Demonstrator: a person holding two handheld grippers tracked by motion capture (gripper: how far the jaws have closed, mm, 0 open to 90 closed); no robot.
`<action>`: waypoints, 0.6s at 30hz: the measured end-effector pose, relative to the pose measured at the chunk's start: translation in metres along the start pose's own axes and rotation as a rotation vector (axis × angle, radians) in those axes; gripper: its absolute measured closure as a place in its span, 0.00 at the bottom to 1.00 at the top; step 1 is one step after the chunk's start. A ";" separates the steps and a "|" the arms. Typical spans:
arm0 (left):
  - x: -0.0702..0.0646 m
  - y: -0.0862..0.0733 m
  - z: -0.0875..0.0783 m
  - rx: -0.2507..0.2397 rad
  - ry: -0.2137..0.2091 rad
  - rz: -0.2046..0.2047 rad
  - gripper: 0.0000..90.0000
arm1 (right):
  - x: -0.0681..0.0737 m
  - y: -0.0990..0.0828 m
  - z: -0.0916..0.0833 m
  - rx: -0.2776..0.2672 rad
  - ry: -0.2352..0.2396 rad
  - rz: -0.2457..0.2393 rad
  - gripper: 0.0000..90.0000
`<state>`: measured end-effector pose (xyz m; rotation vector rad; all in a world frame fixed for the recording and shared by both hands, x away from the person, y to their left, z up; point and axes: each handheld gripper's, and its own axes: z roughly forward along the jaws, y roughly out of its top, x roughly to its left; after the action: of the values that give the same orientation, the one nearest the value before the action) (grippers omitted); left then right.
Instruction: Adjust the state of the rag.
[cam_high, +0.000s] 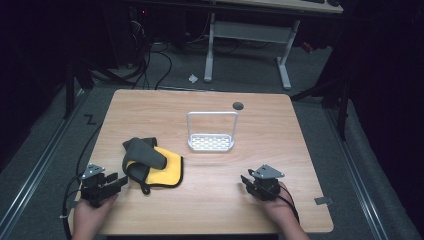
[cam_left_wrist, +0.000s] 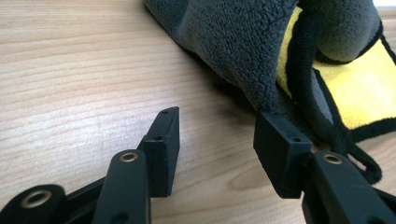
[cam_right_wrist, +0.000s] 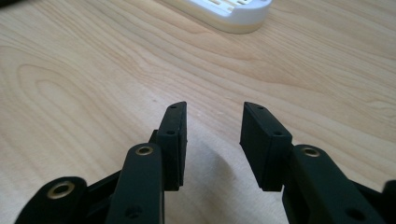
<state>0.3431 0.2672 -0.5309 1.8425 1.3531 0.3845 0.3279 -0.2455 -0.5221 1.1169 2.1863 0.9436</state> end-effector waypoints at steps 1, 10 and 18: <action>0.000 0.000 0.001 0.002 0.002 0.010 0.56 | 0.000 0.001 0.001 0.001 0.002 -0.002 0.69; 0.007 -0.002 -0.004 -0.009 -0.013 -0.017 0.56 | 0.000 -0.001 0.003 -0.007 -0.001 0.001 0.62; 0.011 0.000 -0.019 -0.056 -0.026 -0.019 0.59 | 0.003 0.004 0.008 -0.015 -0.011 0.002 0.62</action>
<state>0.3351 0.2851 -0.5213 1.7812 1.3287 0.3838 0.3335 -0.2382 -0.5241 1.1144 2.1660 0.9511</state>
